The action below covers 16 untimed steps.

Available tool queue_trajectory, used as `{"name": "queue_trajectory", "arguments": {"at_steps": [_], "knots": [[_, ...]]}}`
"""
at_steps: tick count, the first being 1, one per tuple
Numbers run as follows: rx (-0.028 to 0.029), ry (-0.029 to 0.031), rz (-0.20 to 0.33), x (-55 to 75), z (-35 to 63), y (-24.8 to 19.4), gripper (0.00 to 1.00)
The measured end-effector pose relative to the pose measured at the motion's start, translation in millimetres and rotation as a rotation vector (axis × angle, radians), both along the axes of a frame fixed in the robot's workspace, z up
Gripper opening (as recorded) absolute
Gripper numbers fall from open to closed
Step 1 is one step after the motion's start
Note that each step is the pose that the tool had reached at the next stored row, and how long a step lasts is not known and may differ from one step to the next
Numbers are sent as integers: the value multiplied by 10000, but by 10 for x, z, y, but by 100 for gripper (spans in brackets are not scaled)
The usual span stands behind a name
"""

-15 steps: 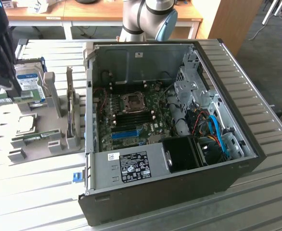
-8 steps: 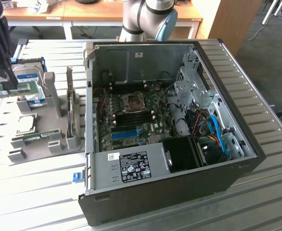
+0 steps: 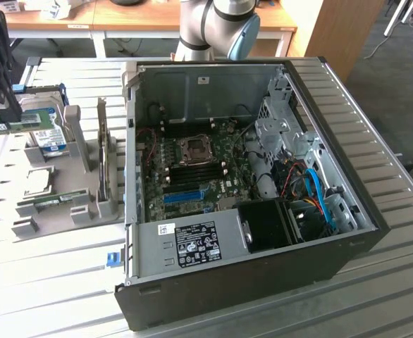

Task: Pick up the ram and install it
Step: 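Pick up the ram and move it above insertion slot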

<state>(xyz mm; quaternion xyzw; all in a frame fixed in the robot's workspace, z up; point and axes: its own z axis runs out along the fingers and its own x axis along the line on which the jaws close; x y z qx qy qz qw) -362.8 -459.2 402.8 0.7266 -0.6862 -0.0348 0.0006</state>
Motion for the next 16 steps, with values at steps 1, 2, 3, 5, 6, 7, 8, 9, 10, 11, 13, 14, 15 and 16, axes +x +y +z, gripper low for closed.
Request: {"name": "queue_trajectory", "arguments": {"at_steps": [1, 2, 3, 5, 6, 7, 8, 9, 10, 11, 13, 14, 15, 16], "knots": [[0, 0, 0, 0, 0, 0, 12], [0, 0, 0, 0, 1, 0, 12], [-1, 1, 0, 0, 1, 0, 12], [-1, 2, 0, 0, 1, 0, 12], [-2, 2, 0, 1, 2, 0, 12], [-2, 3, 0, 3, 3, 0, 12], [-3, 4, 1, 10, 3, 0, 12], [-3, 3, 1, 19, 2, 0, 12], [-2, 2, 0, 30, 2, 0, 12], [-2, 2, 0, 44, 2, 0, 12], [-2, 2, 0, 76, 2, 0, 12], [-1, 2, -1, 96, 2, 0, 12], [-1, 2, 0, 116, 2, 0, 12], [-1, 1, 0, 138, 1, 0, 12]]}}
